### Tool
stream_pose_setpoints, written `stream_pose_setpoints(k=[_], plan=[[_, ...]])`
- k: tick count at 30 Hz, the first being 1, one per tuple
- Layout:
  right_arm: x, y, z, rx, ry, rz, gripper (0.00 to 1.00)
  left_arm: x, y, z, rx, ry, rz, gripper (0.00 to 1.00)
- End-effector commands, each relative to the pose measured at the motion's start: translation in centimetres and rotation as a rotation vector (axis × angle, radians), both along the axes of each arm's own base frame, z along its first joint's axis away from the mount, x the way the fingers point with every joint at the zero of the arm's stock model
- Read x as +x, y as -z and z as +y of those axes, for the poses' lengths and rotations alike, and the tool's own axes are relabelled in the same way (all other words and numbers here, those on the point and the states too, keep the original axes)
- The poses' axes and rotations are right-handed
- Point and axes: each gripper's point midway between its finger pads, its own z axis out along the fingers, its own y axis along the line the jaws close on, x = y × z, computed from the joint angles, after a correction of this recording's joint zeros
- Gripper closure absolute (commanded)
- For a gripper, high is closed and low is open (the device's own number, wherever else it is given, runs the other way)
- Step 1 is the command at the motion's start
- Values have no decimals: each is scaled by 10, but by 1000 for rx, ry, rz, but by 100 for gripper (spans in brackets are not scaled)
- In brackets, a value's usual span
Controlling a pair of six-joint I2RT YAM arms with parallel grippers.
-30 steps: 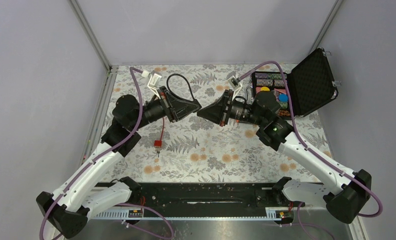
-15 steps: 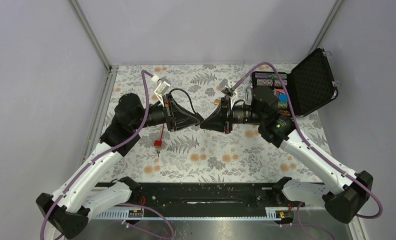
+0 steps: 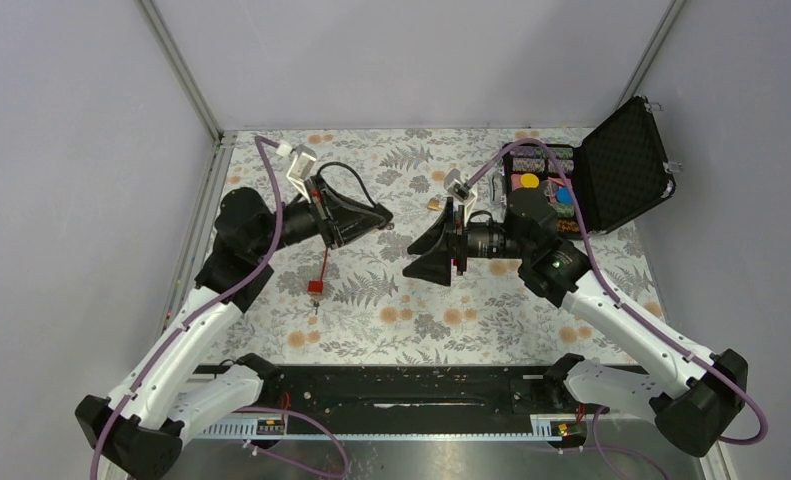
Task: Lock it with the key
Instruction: Lock the lock.
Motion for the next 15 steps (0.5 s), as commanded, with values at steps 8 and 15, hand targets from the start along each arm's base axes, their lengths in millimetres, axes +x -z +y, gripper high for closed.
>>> stream_pose_setpoints(k=[8, 15], plan=[[9, -28, 0, 91, 58, -60, 8, -15, -31, 5, -54, 66, -236, 100], [18, -49, 9, 169, 65, -112, 9, -27, -34, 4, -64, 128, -258, 100]])
